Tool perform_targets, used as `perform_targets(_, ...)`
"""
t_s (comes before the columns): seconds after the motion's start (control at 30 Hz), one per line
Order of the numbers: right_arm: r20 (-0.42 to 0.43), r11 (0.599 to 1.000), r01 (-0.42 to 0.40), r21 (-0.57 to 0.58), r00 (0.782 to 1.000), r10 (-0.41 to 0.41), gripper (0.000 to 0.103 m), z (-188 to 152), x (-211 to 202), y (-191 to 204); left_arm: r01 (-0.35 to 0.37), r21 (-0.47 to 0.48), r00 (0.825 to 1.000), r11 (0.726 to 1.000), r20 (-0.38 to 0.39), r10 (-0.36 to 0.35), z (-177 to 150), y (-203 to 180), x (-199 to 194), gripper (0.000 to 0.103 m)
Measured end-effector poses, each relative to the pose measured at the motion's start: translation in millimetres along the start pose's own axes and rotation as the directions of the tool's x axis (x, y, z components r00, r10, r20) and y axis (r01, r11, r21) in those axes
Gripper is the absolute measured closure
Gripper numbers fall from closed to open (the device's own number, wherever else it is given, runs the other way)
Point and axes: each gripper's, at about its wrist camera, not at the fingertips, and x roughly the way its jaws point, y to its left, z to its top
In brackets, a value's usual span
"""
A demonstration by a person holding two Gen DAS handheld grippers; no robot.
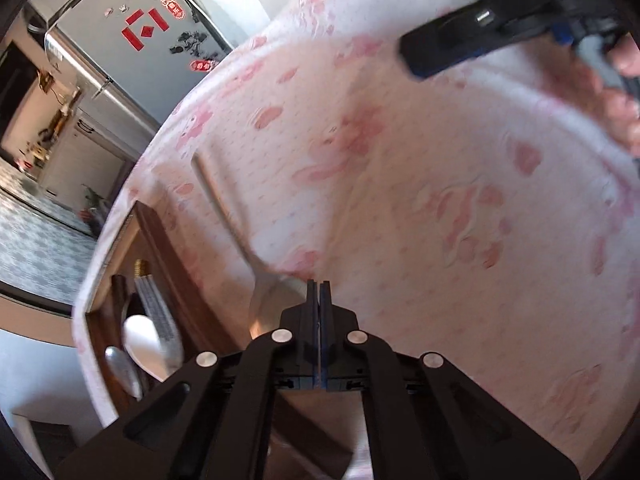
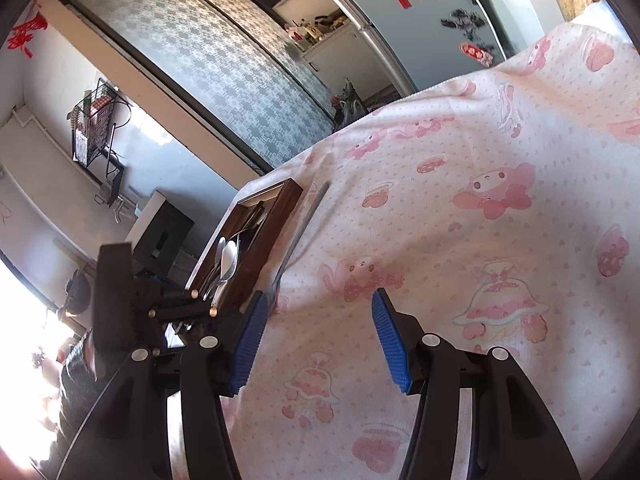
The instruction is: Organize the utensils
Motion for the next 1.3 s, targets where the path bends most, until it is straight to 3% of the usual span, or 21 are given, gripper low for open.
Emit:
perform_targets(0.33, -0.126, 1.000, -0.005, -0.029, 0.992, 0.001, 0.048, 25.8, 67.9, 39.9, 0.128, -0.133, 0.988, 0.983, 0.098, -0.116, -14.4, 3.3, -6.8, 0.102)
perform_targets(0.47, -0.141, 0.997, 0.047, -0.054, 0.988, -0.054, 0.048, 34.4, 89.8, 46.4, 0.143, -0.151, 0.987, 0.978, 0.101, -0.129, -20.0, 2.6, -3.6, 0.102)
perform_targets(0.73, -0.131, 0.996, 0.079, -0.048, 0.988, -0.085, 0.048, 36.5, 102.8, 34.8, 0.176, -0.176, 0.980, 0.969, 0.128, -0.154, -22.3, 2.8, -4.8, 0.102)
perform_targets(0.8, -0.126, 0.996, 0.083, -0.041, 0.988, -0.088, 0.066, 35.2, 104.9, 30.6, 0.177, -0.176, 0.979, 0.968, 0.132, -0.155, -22.0, 1.7, -5.0, 0.102)
perform_targets(0.83, -0.117, 0.995, 0.090, -0.041, 0.989, -0.094, 0.085, 34.6, 104.6, 28.8, 0.175, -0.177, 0.979, 0.968, 0.137, -0.152, -23.4, 3.5, -5.4, 0.102)
perform_targets(0.9, -0.090, 0.997, 0.066, -0.039, 0.993, -0.070, 0.091, 34.1, 99.8, 28.3, 0.172, -0.187, 0.978, 0.967, 0.147, -0.146, -24.6, 5.9, -7.0, 0.102)
perform_targets(0.97, -0.070, 0.996, 0.061, -0.059, 0.995, -0.065, 0.095, 34.1, 94.1, 31.7, 0.161, -0.186, 0.977, 0.969, 0.166, -0.131, -29.9, 7.7, -9.3, 0.093)
perform_targets(1.03, -0.050, 0.996, 0.054, -0.077, 0.997, -0.058, 0.097, 34.8, 85.8, 37.0, 0.147, -0.198, 0.974, 0.969, 0.200, -0.107, -31.6, 11.2, -16.7, 0.062)
perform_targets(1.07, -0.038, 0.994, 0.061, -0.092, 0.997, -0.065, 0.097, 35.2, 81.8, 40.6, 0.150, -0.208, 0.969, 0.967, 0.224, -0.103, -32.0, 13.4, -21.1, 0.057)
perform_targets(1.2, -0.020, 0.990, 0.046, -0.133, 0.999, -0.049, 0.099, 35.7, 73.8, 52.6, 0.146, -0.238, 0.962, 0.960, 0.260, -0.082, -28.2, 21.4, -25.8, 0.048)
perform_targets(1.3, -0.014, 0.989, 0.023, -0.148, 1.000, -0.025, 0.101, 33.0, 67.5, 60.6, 0.140, -0.267, 0.964, 0.954, 0.257, -0.069, -18.8, 23.6, -18.9, 0.048)
